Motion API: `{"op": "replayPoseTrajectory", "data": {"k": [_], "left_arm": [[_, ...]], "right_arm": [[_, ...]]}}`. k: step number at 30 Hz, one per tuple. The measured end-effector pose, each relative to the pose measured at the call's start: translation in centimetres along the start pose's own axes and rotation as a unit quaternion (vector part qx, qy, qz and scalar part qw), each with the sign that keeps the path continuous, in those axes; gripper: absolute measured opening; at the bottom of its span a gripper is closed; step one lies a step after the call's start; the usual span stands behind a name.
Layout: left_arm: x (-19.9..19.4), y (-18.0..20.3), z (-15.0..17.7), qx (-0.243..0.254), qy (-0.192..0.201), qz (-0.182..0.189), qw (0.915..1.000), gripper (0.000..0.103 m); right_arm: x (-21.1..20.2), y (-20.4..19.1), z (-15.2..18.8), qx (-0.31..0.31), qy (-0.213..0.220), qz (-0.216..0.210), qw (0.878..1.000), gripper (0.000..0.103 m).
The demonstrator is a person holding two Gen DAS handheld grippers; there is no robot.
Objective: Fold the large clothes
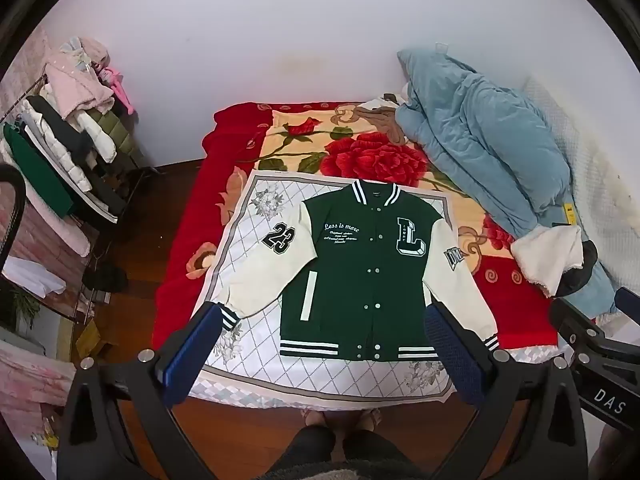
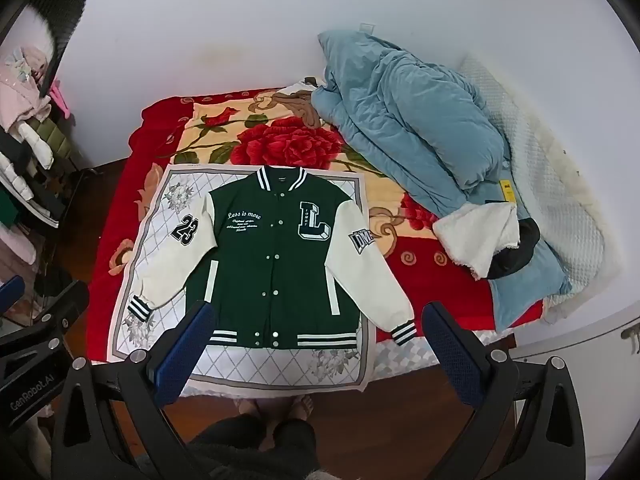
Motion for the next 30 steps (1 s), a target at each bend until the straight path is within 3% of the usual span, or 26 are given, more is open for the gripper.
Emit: {"op": "replayPoseTrajectory", "data": {"k": [30], "left_arm": [[-0.2, -0.1, -0.4, 0.000, 0.007, -0.003, 1.0000, 0.103]], "right_arm": [[-1.1, 0.0, -0.2, -0.003, 0.004, 0.006, 1.000, 0.103]]}}
Point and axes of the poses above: each gripper's, at about its wrist camera, not at the fingertips, and x roughly the way its jaws point, y to its right, z to its underside, the point moved 1 cm from there along x, roughly the way its jaws point, and after that the axes turned 6 degrees about -x, right-handed, at the moved point
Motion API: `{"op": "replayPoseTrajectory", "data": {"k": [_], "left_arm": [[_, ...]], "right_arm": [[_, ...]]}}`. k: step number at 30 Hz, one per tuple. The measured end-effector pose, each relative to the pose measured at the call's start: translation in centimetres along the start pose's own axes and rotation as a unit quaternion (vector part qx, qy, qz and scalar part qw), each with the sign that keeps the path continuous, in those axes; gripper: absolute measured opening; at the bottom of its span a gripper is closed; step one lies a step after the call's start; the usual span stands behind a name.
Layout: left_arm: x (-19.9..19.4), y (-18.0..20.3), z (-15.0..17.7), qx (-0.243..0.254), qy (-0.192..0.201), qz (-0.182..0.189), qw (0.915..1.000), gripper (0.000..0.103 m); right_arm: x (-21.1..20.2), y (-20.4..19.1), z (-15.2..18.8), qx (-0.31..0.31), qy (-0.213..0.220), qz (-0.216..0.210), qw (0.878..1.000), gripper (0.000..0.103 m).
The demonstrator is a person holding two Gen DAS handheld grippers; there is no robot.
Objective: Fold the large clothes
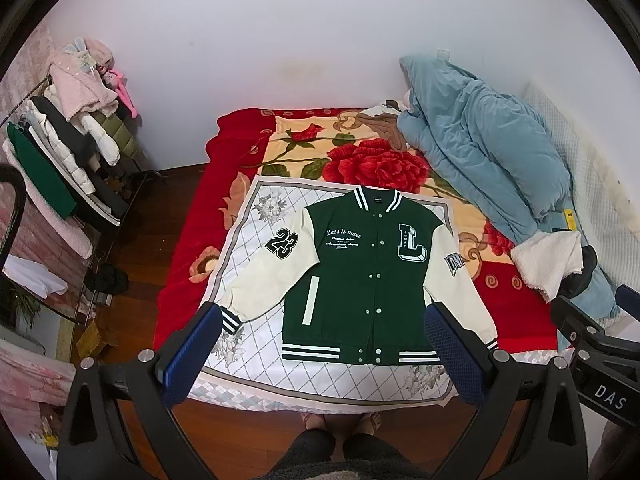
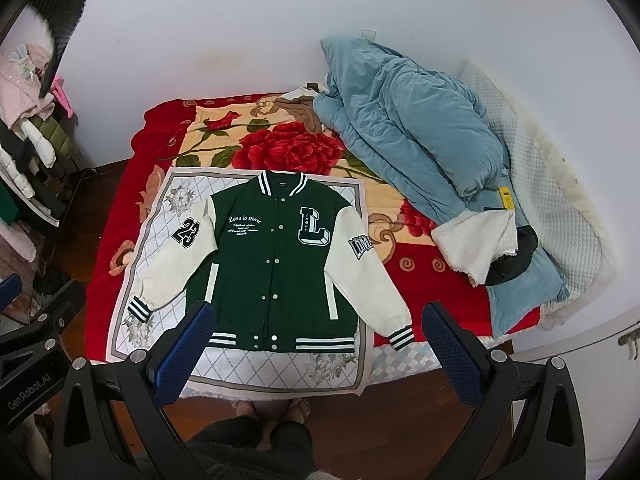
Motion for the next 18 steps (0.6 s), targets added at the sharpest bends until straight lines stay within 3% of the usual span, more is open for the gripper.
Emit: {"op": "replayPoseTrajectory", "data": {"k": [18], "left_arm": [[-0.12, 0.40, -0.62, 0.000, 0.002, 0.001, 1.0000, 0.103]], "right_arm": [[-0.12, -0.12, -0.04, -0.002, 0.002, 0.001, 1.000, 0.103]]}}
Point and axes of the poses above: each gripper's, at about its wrist camera, not at the fingertips, and x roughly the way its jaws point, y to its right, z to its underside, the point moved 1 cm from there along x, roughly the way its jaws point, and after that the axes turned 6 degrees about -x, right-handed, at the moved point
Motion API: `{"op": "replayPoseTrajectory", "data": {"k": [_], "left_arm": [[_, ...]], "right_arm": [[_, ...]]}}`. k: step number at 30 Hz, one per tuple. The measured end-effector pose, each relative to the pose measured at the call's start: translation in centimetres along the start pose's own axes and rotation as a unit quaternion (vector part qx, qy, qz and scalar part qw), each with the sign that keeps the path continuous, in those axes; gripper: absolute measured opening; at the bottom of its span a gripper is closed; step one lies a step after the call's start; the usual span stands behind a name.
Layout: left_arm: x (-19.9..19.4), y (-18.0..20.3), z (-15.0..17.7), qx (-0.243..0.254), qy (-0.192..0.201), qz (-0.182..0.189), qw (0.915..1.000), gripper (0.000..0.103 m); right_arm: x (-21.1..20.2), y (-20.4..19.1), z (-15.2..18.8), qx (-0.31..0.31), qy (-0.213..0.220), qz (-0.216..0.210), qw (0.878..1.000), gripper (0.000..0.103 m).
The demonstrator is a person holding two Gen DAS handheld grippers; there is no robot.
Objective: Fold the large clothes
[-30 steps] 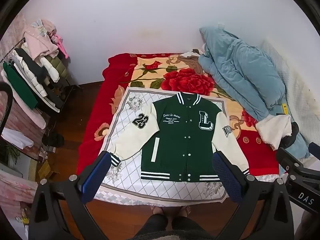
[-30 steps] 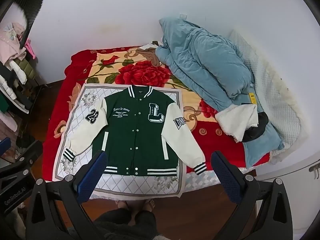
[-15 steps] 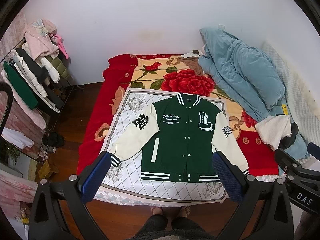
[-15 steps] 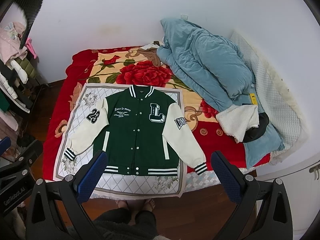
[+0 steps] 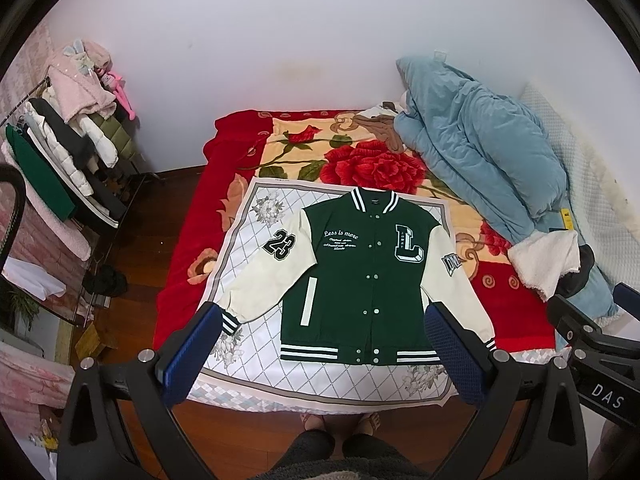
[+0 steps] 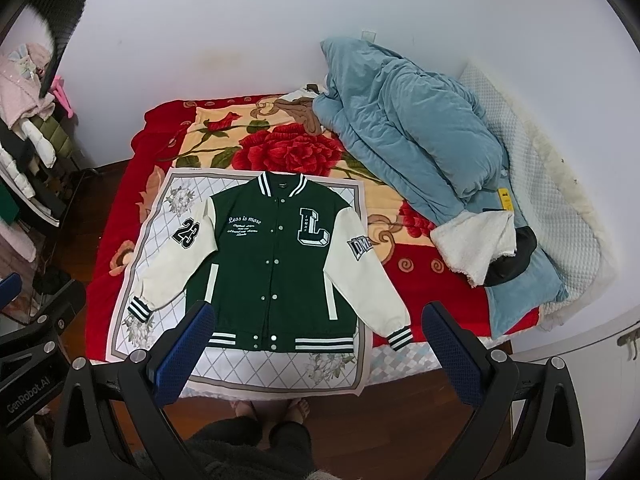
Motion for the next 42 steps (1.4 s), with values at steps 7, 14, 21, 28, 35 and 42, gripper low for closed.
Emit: {"op": "replayPoseTrajectory", "data": {"k": [7, 14, 21, 28, 35, 42], "left_arm": [[0.0, 0.0, 0.0, 0.000, 0.000, 0.001, 1.0000, 0.103], [-0.4, 0.3, -0.4, 0.000, 0.001, 0.001, 1.0000, 0.103], [-0.4, 0.2, -0.3, 0.001, 0.003, 0.002, 1.0000, 0.103], [-0.5, 0.2, -0.2, 0.000, 0.003, 0.002, 1.0000, 0.103], [-0.5, 0.4, -0.6, -0.001, 0.004, 0.002, 1.0000, 0.103], [-1.0, 0.9, -1.3, -0.001, 0.005, 0.004, 1.0000, 0.103]], "right_arm": [[-0.1, -0.1, 0.1, -0.001, 0.001, 0.000, 1.000, 0.103], [-0.3, -0.3, 0.0, 0.000, 0.001, 0.000, 1.000, 0.103], [-0.4, -0.3, -0.1, -0.001, 0.001, 0.000, 1.000, 0.103], [-0.4, -0.3, 0.1, -0.001, 0.003, 0.000, 1.000, 0.103], [-0.8, -0.5, -0.1, -0.001, 0.004, -0.001, 1.000, 0.103], [-1.9, -1.1, -1.3, -0.001, 0.005, 0.001, 1.000, 0.103]]}}
Point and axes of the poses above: each gripper's, at about its wrist camera, not at the fingertips, and x roughly the way its jaws point, y to its right, z to its underside, the point moved 1 cm from there along x, roughly the way its jaws point, and after that the axes turned 6 degrees about -x, right-handed, at the moved point
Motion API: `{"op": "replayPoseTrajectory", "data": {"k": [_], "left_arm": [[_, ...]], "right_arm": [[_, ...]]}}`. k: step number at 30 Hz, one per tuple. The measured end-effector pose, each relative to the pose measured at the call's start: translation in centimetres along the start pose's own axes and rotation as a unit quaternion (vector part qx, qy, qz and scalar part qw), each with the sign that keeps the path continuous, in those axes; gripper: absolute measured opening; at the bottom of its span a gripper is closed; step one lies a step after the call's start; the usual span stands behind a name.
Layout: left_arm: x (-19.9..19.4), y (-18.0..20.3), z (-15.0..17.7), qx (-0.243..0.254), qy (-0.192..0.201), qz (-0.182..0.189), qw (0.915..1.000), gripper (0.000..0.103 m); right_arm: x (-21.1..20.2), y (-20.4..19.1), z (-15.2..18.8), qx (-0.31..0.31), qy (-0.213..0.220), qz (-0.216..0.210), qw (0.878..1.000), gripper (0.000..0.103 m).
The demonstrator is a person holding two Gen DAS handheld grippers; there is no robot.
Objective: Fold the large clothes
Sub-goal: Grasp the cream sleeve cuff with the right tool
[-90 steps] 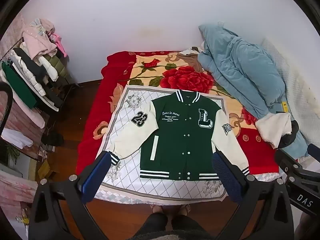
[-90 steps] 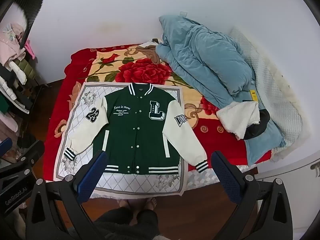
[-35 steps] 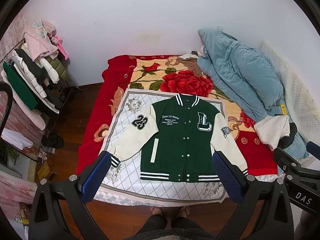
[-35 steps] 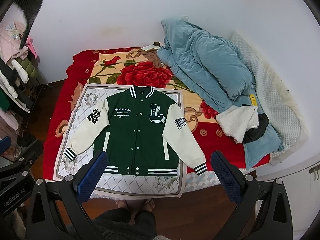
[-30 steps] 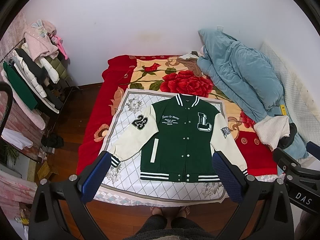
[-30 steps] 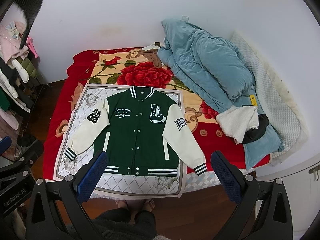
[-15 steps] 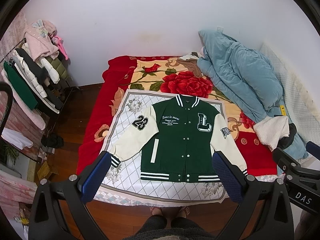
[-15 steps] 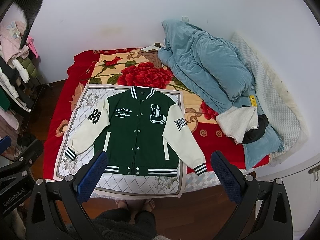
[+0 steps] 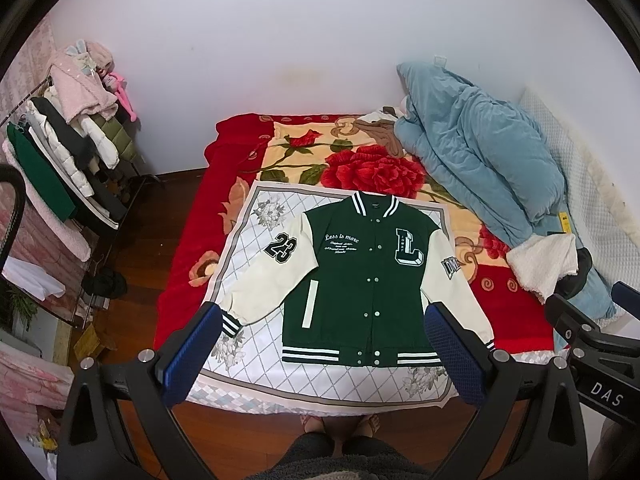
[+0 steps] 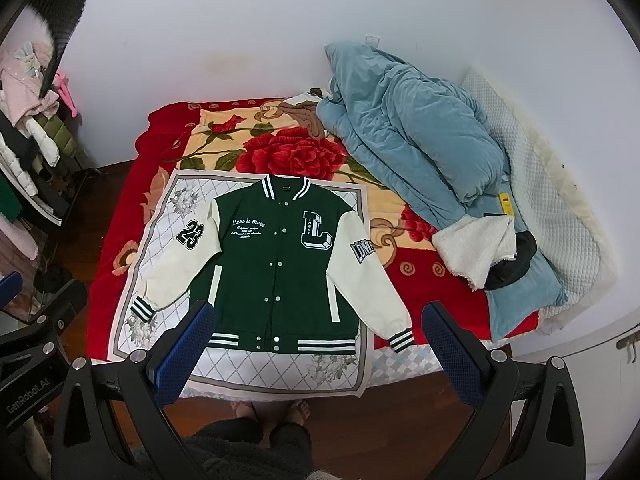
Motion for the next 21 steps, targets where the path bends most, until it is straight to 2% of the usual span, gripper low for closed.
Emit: {"op": "replayPoseTrajectory", "data": {"k": [9, 13, 17, 19, 20, 21], "left_arm": [[0.6, 0.5, -2.0, 0.006, 0.001, 0.004, 1.0000, 0.103], [4.2, 0.6, -2.5, 0.018, 0.020, -0.003, 0.9996, 0.103], [10.2, 0.9, -3.0, 0.020, 0.023, -0.028, 0.9991, 0.103], [13.4, 1.7, -3.3, 0.022, 0.017, -0.042, 0.9987, 0.103], [15.5, 2.4, -3.4, 0.025, 0.016, -0.051, 0.9983, 0.103], [17.0, 2.8, -3.3, 0.029, 0.016, -0.061, 0.9976, 0.103]], "right_arm": [[0.0, -0.2, -0.9, 0.017, -0.008, 0.001, 1.000, 0.103], [2.4, 0.5, -1.1, 0.046, -0.008, 0.004, 0.999, 0.103], [8.5, 3.9, 0.4, 0.118, -0.015, -0.006, 0.993, 0.103], [13.0, 6.8, 1.8, 0.172, -0.040, 0.005, 0.984, 0.103], [14.8, 8.1, 2.4, 0.193, -0.047, 0.006, 0.980, 0.101], [17.5, 10.0, 3.4, 0.221, -0.058, 0.008, 0.973, 0.093]]}}
Point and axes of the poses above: each gripper's, at about its wrist camera, not at the fingertips, and x roughly the way its jaws point, y to its right, z to its underside, the point moved 1 cm from there along x, roughly the way its jaws point, and after that the axes turned 6 degrees about -x, right-handed, at the moved point
